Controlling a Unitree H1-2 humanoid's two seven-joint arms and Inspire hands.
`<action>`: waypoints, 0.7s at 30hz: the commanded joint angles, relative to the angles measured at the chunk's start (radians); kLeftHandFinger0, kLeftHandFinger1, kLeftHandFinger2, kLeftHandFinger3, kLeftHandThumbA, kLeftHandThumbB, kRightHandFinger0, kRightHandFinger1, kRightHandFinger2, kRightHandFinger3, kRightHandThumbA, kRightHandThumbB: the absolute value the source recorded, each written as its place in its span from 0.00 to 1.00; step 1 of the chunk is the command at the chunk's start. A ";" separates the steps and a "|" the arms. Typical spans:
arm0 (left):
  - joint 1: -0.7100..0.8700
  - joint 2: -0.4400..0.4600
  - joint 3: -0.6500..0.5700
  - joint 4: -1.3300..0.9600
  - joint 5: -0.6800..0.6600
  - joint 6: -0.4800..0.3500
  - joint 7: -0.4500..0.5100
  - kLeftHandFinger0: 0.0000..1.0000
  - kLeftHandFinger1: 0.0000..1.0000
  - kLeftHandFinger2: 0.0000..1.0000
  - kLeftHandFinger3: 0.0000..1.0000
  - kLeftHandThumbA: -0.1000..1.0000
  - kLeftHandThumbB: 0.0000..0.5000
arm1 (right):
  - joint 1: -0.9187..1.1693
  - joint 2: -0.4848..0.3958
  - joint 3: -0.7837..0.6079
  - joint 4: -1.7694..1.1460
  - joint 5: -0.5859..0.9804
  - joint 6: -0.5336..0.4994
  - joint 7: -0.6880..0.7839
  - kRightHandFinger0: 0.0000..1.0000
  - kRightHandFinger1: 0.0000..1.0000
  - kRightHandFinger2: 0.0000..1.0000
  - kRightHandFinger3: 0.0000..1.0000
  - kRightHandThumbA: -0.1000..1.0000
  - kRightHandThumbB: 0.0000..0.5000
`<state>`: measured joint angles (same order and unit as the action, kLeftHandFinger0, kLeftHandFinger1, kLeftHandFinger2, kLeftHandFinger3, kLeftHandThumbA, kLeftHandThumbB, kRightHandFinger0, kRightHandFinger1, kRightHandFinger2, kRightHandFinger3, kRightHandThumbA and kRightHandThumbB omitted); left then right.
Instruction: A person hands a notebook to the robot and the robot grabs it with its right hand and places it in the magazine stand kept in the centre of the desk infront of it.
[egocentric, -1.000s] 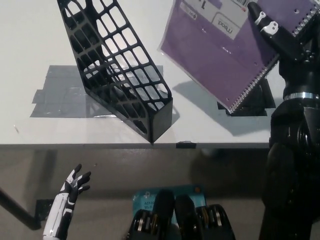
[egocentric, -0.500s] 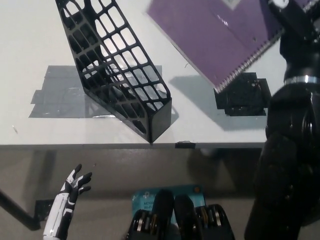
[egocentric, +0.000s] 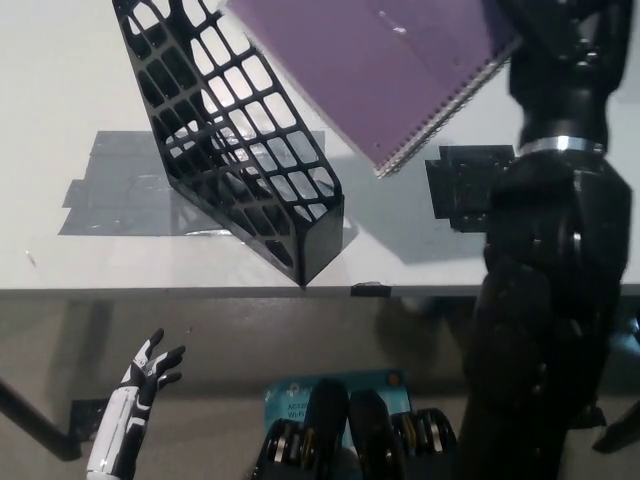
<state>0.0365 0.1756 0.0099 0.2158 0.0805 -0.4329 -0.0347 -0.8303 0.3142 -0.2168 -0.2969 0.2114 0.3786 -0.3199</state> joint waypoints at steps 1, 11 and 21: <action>-0.001 0.020 -0.008 -0.008 -0.005 -0.037 -0.008 0.87 0.90 0.90 1.00 1.00 1.00 | -0.073 0.036 0.049 0.036 -0.047 -0.103 -0.024 0.00 0.00 0.00 0.00 0.82 0.00; -0.007 0.025 -0.017 -0.008 -0.003 -0.037 -0.012 0.90 0.92 0.90 1.00 1.00 1.00 | -0.086 0.066 0.100 0.166 -0.039 -0.206 -0.044 0.00 0.00 0.00 0.00 0.79 0.01; -0.006 0.028 -0.020 -0.017 -0.008 -0.037 -0.021 0.90 0.93 0.93 1.00 1.00 1.00 | -0.106 0.066 0.145 0.215 -0.084 -0.240 -0.105 0.00 0.00 0.00 0.00 0.82 0.00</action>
<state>0.0357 0.1822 -0.0020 0.2170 0.0812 -0.4329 -0.0409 -0.8307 0.3392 -0.1025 -0.0659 0.1406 0.2675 -0.3858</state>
